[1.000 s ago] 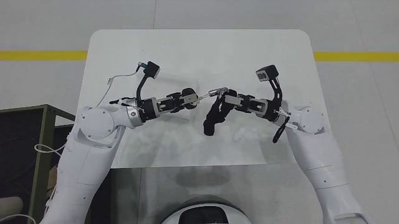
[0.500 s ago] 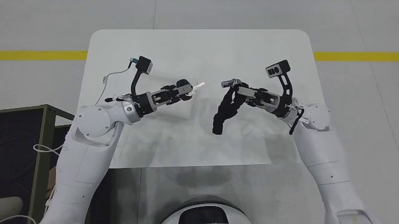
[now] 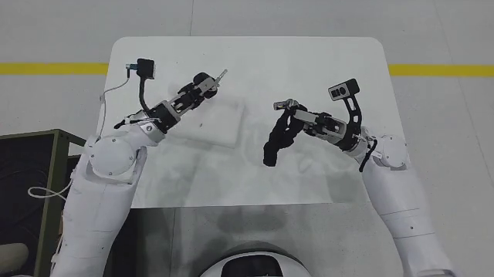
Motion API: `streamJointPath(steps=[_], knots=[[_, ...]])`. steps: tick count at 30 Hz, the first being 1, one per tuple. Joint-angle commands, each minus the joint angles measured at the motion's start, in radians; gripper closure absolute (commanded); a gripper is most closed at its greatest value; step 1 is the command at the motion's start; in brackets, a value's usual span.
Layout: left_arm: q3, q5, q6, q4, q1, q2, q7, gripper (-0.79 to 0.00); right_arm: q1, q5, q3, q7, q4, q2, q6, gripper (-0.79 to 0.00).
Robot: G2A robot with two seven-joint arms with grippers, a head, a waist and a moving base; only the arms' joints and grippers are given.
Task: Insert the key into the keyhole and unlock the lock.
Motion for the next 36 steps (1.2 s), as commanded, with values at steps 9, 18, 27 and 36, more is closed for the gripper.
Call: streamJointPath(steps=[9, 18, 27, 36], knots=[[0.14, 1.543, -0.138, -0.054, 0.07, 0.004, 0.996, 0.0, 0.005, 0.032, -0.005, -0.013, -0.005, 0.001, 0.017, 0.0], [0.159, 1.715, -0.051, 0.016, 0.069, 0.005, 1.137, 0.0, 0.007, 0.042, -0.01, 0.0, -0.002, 0.001, 0.028, 0.0], [0.147, 2.335, 0.08, -0.063, 0.082, 0.041, 1.308, 0.0, -0.036, -0.064, 0.012, -0.055, -0.11, 0.014, 0.041, 0.0], [0.126, 2.472, 0.228, -0.079, 0.107, 0.048, 1.261, 0.0, -0.036, -0.093, 0.002, -0.064, -0.127, 0.019, 0.051, 0.0]])
